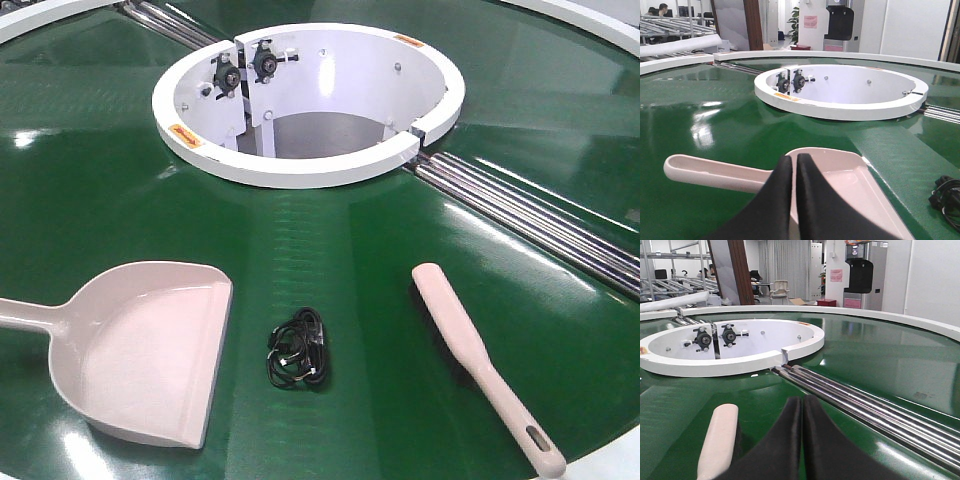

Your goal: Clean and inspect green conveyor with broom and dustpan

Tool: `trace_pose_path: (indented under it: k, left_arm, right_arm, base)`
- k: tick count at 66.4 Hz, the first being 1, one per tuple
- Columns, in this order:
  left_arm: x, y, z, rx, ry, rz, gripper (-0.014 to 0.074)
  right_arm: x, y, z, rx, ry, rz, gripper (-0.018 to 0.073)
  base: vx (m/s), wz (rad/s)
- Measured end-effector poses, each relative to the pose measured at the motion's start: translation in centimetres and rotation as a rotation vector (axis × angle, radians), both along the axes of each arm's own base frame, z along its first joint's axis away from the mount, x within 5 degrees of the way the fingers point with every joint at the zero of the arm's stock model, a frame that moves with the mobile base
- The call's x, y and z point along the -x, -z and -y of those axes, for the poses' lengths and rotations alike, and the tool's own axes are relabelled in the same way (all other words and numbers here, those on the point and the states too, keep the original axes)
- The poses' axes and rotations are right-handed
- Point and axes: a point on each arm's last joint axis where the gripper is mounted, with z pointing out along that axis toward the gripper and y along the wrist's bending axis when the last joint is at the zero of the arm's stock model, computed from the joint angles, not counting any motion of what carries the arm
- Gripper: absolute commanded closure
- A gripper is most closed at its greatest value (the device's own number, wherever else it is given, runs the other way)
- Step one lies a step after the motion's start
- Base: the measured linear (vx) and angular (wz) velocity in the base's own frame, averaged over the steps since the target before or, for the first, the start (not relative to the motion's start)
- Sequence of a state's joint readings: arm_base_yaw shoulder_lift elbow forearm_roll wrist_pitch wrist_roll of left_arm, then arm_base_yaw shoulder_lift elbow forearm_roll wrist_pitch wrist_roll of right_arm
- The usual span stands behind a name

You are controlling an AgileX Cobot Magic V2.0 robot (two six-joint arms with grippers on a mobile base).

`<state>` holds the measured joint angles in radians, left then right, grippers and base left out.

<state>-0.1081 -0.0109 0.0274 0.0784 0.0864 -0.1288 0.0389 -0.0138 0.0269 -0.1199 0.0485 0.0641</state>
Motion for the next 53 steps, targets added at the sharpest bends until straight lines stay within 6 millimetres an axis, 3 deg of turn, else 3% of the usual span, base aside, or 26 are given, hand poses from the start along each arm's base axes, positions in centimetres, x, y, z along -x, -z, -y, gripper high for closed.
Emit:
trace_pose_path:
  k: [53]
  left_arm:
    - [0.00,0.00,0.00,0.000,0.000,0.000,0.0602]
  right_arm:
    - [0.00,0.00,0.00,0.000,0.000,0.000,0.0569]
  base:
    - [0.00,0.00]
